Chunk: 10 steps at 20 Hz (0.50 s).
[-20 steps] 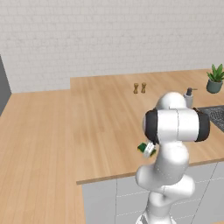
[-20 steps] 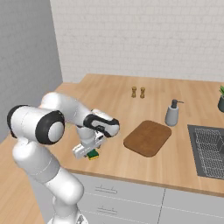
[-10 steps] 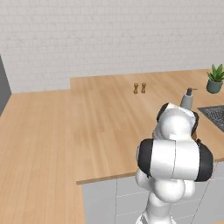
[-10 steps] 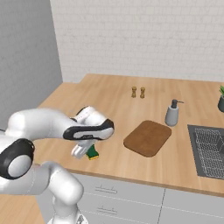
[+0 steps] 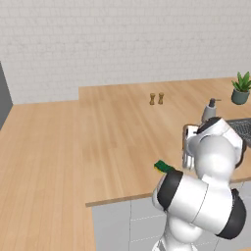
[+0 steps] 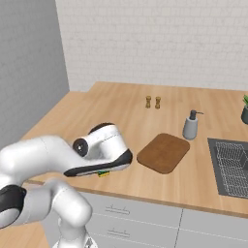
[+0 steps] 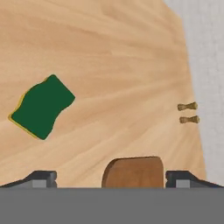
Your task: Pick up the sponge from the counter and clean the cutting board by briefly scrubbing or pressing down on the cutting board. Once finished, release the sponge.
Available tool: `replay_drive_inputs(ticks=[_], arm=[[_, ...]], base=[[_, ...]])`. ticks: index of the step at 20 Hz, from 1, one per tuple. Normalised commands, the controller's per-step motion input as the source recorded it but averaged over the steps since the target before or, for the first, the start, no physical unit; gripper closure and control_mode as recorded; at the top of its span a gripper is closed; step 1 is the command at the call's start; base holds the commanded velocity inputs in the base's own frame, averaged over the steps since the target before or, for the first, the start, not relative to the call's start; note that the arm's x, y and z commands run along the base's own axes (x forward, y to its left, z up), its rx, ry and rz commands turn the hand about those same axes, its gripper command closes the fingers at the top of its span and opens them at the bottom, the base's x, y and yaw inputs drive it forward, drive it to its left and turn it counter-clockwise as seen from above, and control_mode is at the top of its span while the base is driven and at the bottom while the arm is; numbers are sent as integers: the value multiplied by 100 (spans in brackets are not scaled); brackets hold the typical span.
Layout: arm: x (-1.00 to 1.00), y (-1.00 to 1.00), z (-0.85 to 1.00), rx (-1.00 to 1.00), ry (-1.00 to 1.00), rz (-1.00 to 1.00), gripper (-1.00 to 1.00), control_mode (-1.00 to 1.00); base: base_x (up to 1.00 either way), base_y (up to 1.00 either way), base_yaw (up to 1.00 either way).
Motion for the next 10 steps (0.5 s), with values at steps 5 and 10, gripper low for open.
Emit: replay_drive_inputs(ticks=[5,10], arm=[[-2,1,100,-29,-3,31,-100,-100],[-6,21,100,-39,-5,28,-100,-100]], base=[[0,0,0],[0,0,0]])
